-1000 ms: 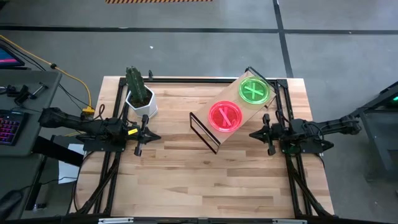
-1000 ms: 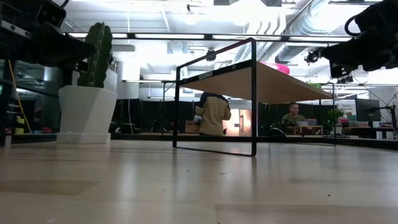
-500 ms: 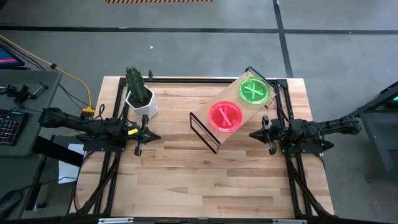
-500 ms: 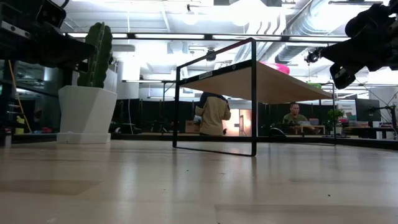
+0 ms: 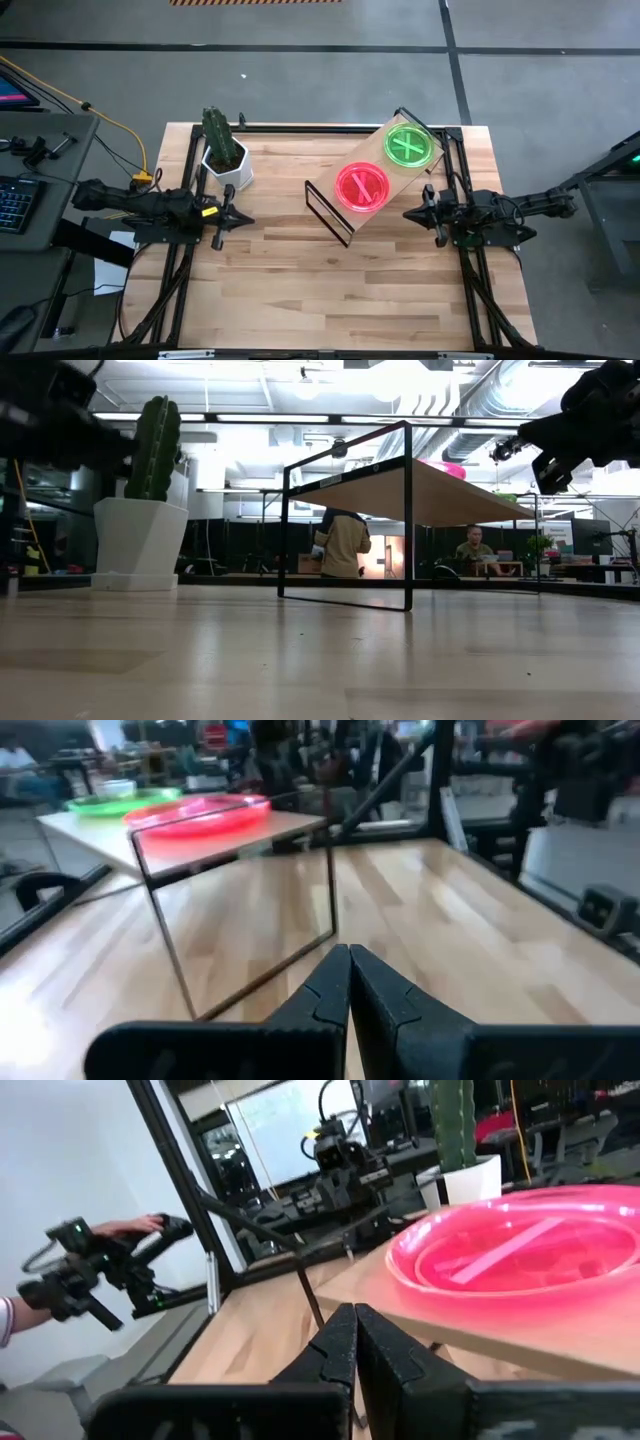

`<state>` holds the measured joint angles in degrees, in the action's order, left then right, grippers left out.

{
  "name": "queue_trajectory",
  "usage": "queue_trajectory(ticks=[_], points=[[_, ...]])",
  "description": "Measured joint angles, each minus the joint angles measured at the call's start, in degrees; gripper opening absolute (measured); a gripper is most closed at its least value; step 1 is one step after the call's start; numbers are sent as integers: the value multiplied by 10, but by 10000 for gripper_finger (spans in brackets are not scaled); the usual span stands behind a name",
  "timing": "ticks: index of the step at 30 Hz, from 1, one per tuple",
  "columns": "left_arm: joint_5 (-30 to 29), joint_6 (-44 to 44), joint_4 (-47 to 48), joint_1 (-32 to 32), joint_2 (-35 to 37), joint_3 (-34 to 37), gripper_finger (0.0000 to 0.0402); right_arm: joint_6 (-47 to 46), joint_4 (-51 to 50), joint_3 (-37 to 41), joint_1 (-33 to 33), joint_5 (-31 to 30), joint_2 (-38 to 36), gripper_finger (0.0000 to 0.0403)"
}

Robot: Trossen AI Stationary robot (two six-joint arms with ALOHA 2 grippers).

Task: Place and stack plates onto a shelf
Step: Return to Home Position

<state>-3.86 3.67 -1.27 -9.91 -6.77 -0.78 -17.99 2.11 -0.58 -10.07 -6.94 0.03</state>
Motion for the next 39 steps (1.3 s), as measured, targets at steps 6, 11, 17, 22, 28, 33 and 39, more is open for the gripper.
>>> queue_trajectory(ticks=[6, 11, 17, 22, 28, 33, 39], points=[[21, 0, 9, 0, 12, 0, 1, 0, -2, 0, -1, 1, 0, 0], [21, 0, 8, 0, 22, 0, 1, 0, -2, 0, -1, 2, 0, 0], [21, 0, 6, 0, 32, 0, 1, 0, -2, 0, -1, 2, 2, 0], [21, 0, 6, 0, 32, 0, 1, 0, -2, 0, -1, 2, 7, 0], [21, 0, 6, 0, 32, 0, 1, 0, -2, 0, -1, 4, 6, 0], [21, 0, 6, 0, 32, 0, 1, 0, -2, 0, -1, 4, 6, 0], [21, 0, 6, 0, 32, 0, 1, 0, -2, 0, -1, 3, 6, 0]])
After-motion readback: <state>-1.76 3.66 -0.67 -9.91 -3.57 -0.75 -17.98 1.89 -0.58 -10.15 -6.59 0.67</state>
